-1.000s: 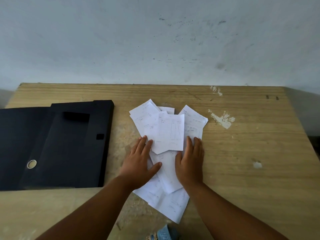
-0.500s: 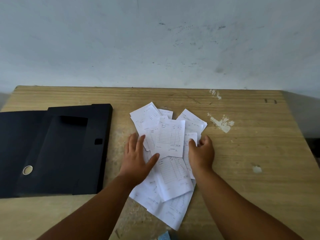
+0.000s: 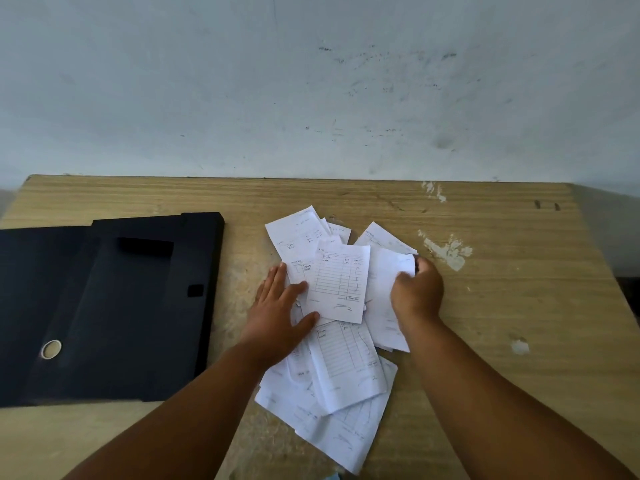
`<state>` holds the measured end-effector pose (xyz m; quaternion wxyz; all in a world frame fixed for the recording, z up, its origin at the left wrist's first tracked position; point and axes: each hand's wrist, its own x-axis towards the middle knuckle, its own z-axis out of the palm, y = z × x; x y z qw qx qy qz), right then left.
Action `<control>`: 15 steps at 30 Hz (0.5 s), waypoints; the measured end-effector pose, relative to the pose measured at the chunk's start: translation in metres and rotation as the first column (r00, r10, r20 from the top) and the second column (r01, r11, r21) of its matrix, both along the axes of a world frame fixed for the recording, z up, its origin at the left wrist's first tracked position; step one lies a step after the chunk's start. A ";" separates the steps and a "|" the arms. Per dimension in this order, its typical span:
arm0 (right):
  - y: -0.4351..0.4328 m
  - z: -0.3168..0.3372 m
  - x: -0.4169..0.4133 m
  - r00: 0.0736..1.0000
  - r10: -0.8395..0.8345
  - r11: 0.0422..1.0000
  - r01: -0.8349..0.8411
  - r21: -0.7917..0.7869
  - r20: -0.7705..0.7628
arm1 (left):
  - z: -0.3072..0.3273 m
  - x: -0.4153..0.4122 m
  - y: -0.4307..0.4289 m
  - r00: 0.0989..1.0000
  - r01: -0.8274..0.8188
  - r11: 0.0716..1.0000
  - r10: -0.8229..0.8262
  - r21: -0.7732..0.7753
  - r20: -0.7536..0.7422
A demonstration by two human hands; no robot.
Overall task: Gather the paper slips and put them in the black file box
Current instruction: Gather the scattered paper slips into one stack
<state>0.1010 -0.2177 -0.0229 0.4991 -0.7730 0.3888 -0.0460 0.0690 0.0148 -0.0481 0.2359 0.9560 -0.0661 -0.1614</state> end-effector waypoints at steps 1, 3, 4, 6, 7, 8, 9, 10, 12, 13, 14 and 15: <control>-0.004 0.002 0.003 1.000 -0.021 1.000 0.021 -0.006 0.015 | 0.000 0.000 0.001 1.000 0.010 1.000 -0.010 0.011 -0.002; -0.012 0.008 0.008 0.999 -0.031 0.999 0.030 0.018 0.041 | 0.000 0.000 0.002 1.000 0.023 0.999 -0.023 0.026 -0.014; -0.015 0.012 0.010 0.998 -0.021 0.999 0.019 0.029 0.056 | 0.001 0.000 0.002 1.000 0.023 0.999 -0.022 0.023 -0.017; -0.023 0.023 0.012 0.994 0.016 1.000 -0.018 0.022 0.111 | 0.003 0.000 0.001 1.000 0.017 1.000 -0.017 0.009 -0.026; -0.026 0.030 0.012 0.989 0.027 1.000 -0.028 0.008 0.145 | 0.005 0.000 0.000 0.999 0.017 1.000 -0.017 0.005 -0.031; -0.029 0.039 0.012 0.984 0.033 0.999 -0.033 -0.003 0.176 | 0.005 0.000 0.000 0.999 0.017 1.000 -0.017 0.001 -0.036; -0.031 0.047 0.012 0.978 0.044 0.999 -0.043 -0.008 0.205 | 0.006 0.001 0.000 0.999 0.018 1.000 -0.018 -0.004 -0.040; -0.032 0.054 0.013 0.972 0.061 0.998 -0.061 -0.007 0.229 | 0.007 0.001 0.001 0.999 0.015 1.000 -0.016 -0.017 -0.045; -0.032 0.064 0.014 0.960 0.094 0.995 -0.103 0.018 0.265 | 0.008 0.001 0.002 0.998 0.003 0.998 -0.006 -0.061 -0.062; -0.031 0.068 0.015 0.954 0.097 0.993 -0.114 0.042 0.284 | 0.008 0.002 0.003 0.997 0.000 0.997 -0.006 -0.079 -0.074; -0.029 0.069 0.016 0.949 0.102 0.990 -0.125 0.059 0.299 | 0.009 0.002 0.004 0.996 0.001 0.996 -0.009 -0.091 -0.085; -0.026 0.068 0.018 0.948 0.123 0.988 -0.146 0.057 0.295 | 0.009 0.002 0.004 0.995 0.000 0.994 -0.011 -0.107 -0.097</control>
